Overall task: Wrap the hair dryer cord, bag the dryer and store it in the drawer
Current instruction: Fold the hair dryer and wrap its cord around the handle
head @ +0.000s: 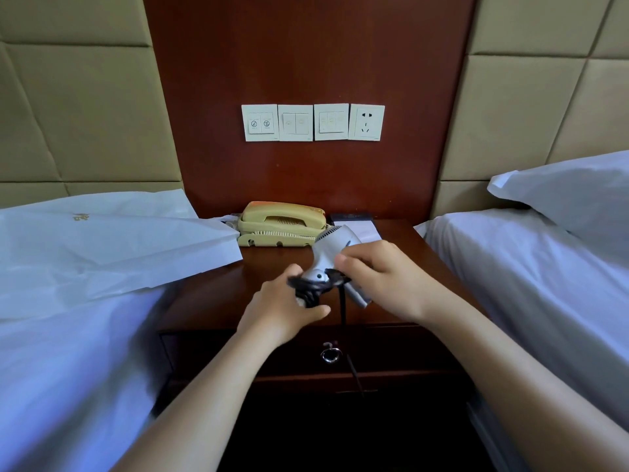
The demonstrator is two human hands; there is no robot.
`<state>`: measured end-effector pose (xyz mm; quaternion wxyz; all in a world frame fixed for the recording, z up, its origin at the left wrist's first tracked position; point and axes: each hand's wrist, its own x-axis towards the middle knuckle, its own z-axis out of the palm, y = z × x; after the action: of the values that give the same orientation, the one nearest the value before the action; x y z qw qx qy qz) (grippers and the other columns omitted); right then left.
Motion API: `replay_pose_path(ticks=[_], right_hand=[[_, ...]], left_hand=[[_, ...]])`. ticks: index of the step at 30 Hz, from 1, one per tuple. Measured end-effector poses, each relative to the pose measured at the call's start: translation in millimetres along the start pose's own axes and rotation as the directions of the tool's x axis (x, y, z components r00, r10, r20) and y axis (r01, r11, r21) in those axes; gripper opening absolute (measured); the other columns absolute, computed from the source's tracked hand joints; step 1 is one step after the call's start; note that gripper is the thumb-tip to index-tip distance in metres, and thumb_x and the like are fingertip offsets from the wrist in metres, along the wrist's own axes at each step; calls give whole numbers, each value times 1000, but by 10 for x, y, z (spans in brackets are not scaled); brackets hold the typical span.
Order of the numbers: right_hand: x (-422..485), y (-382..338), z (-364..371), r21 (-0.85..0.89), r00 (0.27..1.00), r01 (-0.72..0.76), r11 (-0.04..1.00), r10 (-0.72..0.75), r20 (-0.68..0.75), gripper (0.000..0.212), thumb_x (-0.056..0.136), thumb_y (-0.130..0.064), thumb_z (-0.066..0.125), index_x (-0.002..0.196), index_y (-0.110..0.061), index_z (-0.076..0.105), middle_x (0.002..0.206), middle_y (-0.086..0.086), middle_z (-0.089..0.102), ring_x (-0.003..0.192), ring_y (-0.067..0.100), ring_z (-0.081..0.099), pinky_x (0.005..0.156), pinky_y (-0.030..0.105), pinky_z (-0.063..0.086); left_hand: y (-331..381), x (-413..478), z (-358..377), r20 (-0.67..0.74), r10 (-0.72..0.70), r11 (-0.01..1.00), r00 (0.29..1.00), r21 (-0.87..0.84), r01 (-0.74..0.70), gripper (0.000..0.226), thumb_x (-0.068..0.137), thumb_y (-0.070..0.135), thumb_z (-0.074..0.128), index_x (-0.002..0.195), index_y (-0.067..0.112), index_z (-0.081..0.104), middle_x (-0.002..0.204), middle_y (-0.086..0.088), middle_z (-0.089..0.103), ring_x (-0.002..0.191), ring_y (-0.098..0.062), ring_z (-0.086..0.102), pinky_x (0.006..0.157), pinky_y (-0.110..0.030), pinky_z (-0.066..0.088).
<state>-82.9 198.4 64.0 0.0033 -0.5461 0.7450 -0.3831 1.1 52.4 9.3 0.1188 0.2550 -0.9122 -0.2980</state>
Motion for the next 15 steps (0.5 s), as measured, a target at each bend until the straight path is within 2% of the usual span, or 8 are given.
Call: replay_pose_path(ticks=[3, 4, 5, 7, 9, 11, 13, 15], right_hand=[[-4, -5, 12, 205, 991, -112, 972, 94, 92, 69, 82, -59, 38, 75, 9, 47, 61, 0, 36, 56, 8, 37, 57, 23, 34], [-10, -17, 11, 253, 988, -118, 960, 88, 127, 66, 86, -56, 41, 72, 8, 44, 54, -5, 34, 49, 7, 34, 51, 17, 31], [-17, -28, 11, 261, 987, -100, 960, 63, 148, 59, 89, -51, 46, 67, 4, 44, 49, -8, 33, 43, 10, 33, 45, 19, 30], [-8, -34, 29, 194, 987, -34, 980, 3, 160, 49, 83, -51, 57, 64, -6, 55, 48, -4, 45, 47, 31, 46, 45, 39, 40], [15, -14, 62, 144, 989, -22, 989, 0, 151, 45, 72, -56, 64, 65, -12, 62, 55, 1, 51, 56, 41, 54, 51, 52, 44], [34, 15, 96, 139, 993, -30, 990, 13, 120, 40, 67, -55, 66, 55, -19, 56, 57, 2, 48, 55, 37, 52, 52, 50, 42], [36, 49, 148, 114, 996, -17, 993, 8, 85, 40, 70, -48, 71, 49, -21, 49, 54, 4, 44, 54, 30, 45, 52, 44, 36], [23, 65, 210, 76, 999, -12, 997, 8, 50, 41, 76, -34, 74, 48, -15, 50, 44, -4, 40, 47, 12, 40, 52, 35, 33]], left_hand=[[57, -8, 44, 10, 10, 997, 1000, 71, -11, 45, 67, 68, 56, 103, 40, 56, 106, 9, 65, 98, -23, 62, 82, -37, 51], [90, -19, 55, -1, -22, 998, 1000, 64, 22, 52, 66, 72, 52, 106, 41, 57, 108, 8, 64, 100, -25, 61, 82, -36, 49], [126, -34, 62, -17, -59, 996, 998, 61, 60, 54, 69, 73, 49, 109, 39, 56, 107, 5, 63, 102, -27, 60, 81, -36, 47], [184, -54, 86, -52, -98, 989, 994, 106, 103, 40, 84, 59, 44, 112, 32, 53, 106, -2, 60, 105, -31, 58, 82, -35, 45], [216, -69, 121, -72, -87, 980, 994, 170, 98, 33, 92, 37, 37, 120, 29, 53, 113, -6, 62, 106, -32, 58, 82, -36, 43], [222, -71, 133, -85, -85, 974, 993, 201, 101, 35, 91, 29, 34, 119, 30, 55, 115, -5, 63, 105, -32, 59, 80, -35, 43], [228, -56, 128, -74, -99, 970, 992, 213, 113, 34, 90, 31, 33, 114, 31, 57, 113, -4, 64, 103, -31, 60, 79, -34, 43], [236, -57, 121, -68, -116, 963, 991, 235, 129, 35, 91, 37, 30, 110, 31, 58, 112, -4, 64, 103, -31, 59, 78, -33, 42]])
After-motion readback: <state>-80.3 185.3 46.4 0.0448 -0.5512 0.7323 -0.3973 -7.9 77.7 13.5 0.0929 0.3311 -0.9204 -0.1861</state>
